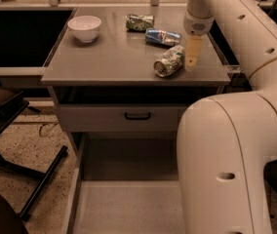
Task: Place 7up can into middle drawer
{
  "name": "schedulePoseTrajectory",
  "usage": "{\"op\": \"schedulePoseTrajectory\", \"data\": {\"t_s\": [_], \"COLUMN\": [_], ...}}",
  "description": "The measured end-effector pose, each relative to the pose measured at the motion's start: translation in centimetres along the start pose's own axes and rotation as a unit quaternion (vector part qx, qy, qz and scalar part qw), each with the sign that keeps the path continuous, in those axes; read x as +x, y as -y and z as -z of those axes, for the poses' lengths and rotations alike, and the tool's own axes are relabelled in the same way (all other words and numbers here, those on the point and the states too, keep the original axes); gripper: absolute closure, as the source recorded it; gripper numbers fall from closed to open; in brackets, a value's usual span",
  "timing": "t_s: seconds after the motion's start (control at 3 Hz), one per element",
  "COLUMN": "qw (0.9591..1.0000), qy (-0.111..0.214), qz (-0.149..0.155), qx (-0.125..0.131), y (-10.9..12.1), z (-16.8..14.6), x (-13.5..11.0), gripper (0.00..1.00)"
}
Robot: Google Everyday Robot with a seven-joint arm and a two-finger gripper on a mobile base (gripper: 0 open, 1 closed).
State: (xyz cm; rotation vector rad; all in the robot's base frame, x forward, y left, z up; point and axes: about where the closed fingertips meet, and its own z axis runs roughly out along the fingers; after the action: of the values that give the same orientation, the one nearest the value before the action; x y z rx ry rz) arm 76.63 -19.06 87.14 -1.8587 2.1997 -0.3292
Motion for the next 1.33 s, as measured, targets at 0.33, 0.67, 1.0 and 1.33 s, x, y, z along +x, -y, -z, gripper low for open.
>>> {"op": "schedulePoseTrajectory", "data": {"t_s": [0.33,0.67,1.0,1.33], "qw": [0.9997,0.9981,0.9952,0.9925], "qy": [0.019,0.047,0.068,0.084], "qz": [0.017,0.037,0.065,0.083], "qx": [-0.006,-0.015,-0.025,-0.032], "y": [-0.3,-0.8,-1.6,-2.2], "z": [-0.2,-0.4,-0.3,-0.5], "x": [0.7,0.9,0.2,-0.3], "gripper": [0.0,0.0,0.0,0.0]}}
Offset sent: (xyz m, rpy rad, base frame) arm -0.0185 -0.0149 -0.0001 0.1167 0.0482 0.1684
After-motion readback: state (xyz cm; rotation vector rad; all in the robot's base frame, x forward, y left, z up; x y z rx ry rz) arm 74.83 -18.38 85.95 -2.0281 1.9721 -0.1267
